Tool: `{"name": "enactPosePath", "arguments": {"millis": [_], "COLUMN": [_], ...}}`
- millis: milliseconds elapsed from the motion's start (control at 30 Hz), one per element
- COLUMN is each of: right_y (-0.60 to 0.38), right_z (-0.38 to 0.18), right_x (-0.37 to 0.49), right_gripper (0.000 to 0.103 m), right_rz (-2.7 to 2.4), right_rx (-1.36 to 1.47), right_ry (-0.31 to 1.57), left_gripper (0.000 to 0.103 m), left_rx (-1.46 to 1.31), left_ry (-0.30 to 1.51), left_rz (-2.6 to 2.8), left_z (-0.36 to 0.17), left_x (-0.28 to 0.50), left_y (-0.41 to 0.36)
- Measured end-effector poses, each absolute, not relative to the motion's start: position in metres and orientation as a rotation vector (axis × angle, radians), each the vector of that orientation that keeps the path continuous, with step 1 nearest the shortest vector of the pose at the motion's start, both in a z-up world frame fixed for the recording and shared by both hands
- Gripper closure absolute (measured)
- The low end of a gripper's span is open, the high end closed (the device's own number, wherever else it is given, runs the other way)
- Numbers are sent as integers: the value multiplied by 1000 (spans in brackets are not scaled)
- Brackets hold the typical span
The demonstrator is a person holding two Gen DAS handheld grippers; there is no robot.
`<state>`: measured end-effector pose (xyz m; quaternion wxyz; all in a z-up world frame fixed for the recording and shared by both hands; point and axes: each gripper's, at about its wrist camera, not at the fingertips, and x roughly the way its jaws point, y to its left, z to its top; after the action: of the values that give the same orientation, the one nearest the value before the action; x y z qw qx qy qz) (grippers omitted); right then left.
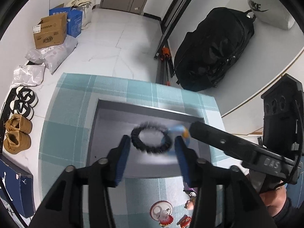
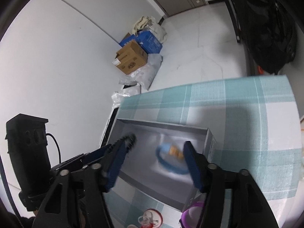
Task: Organize jewelry
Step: 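Carry both items into the grey box and open both grippers, then withdraw both tools from the box back over the table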
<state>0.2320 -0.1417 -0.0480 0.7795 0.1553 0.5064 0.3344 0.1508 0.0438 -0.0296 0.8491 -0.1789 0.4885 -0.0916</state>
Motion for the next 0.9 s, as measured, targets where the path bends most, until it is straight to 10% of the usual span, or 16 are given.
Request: {"name": "enactPosePath", "arguments": {"millis": [900], "right_y": [-214], "right_z": [4], "right_x": [128], "right_gripper": [7], "right_rz": [596], "right_rx": [265], "right_ry": [828], "left_gripper": [38], "left_rx": [-277], "left_ry": [895], "left_rz": [1], "left_z": [-9], "left_x": [71], "left_y": [42]}}
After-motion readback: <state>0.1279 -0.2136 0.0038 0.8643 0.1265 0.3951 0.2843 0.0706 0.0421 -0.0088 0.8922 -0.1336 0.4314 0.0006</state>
